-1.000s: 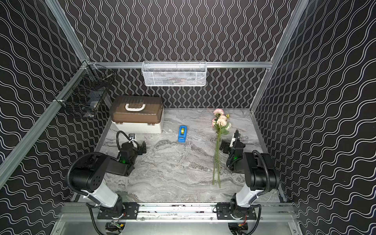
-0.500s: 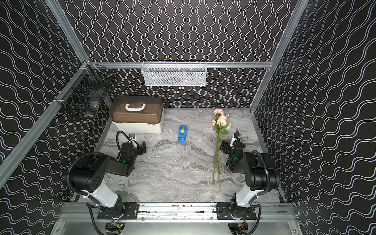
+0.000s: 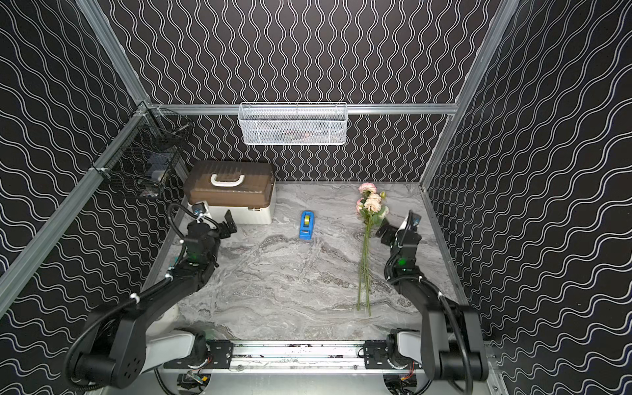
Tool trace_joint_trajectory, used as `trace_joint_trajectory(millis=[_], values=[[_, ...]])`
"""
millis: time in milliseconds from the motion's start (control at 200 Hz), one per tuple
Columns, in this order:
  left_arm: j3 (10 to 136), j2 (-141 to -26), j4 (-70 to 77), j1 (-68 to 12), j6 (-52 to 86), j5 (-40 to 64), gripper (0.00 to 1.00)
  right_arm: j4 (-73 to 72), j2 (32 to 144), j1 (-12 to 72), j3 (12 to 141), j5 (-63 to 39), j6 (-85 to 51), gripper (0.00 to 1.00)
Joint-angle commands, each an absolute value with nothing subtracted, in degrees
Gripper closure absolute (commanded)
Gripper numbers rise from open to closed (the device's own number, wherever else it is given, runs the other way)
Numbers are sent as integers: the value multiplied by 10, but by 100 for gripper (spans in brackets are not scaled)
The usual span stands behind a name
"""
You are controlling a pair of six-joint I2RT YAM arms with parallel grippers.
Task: Wrap bouquets with tape
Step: Pick up the unwrapped bouquet from the center of the board.
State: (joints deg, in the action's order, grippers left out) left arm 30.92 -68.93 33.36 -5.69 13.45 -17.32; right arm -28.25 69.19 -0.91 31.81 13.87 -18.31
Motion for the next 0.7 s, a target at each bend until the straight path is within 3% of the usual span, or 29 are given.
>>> trace_joint_trajectory(millis=[0, 70, 215, 305, 375, 576, 696], values=[[274, -683, 295, -57, 272, -57, 0, -16, 683, -11, 383, 155, -306, 1], [255, -701, 352, -56, 313, 0, 0, 28, 704, -11, 412, 118, -339, 1], [303, -687, 235, -69, 341, 65, 0, 148, 743, -10, 478, -2, -344, 1], [262, -664, 265, -96, 398, 80, 4, 193, 789, 1, 511, -59, -314, 1], [235, -657, 299, -125, 400, 103, 7, 233, 842, 25, 545, -26, -301, 1], [301, -675, 112, -204, 327, 108, 9, 275, 964, 92, 615, 64, -285, 13], [286, -667, 142, -225, 322, 90, 9, 279, 996, 98, 631, 94, -288, 21]])
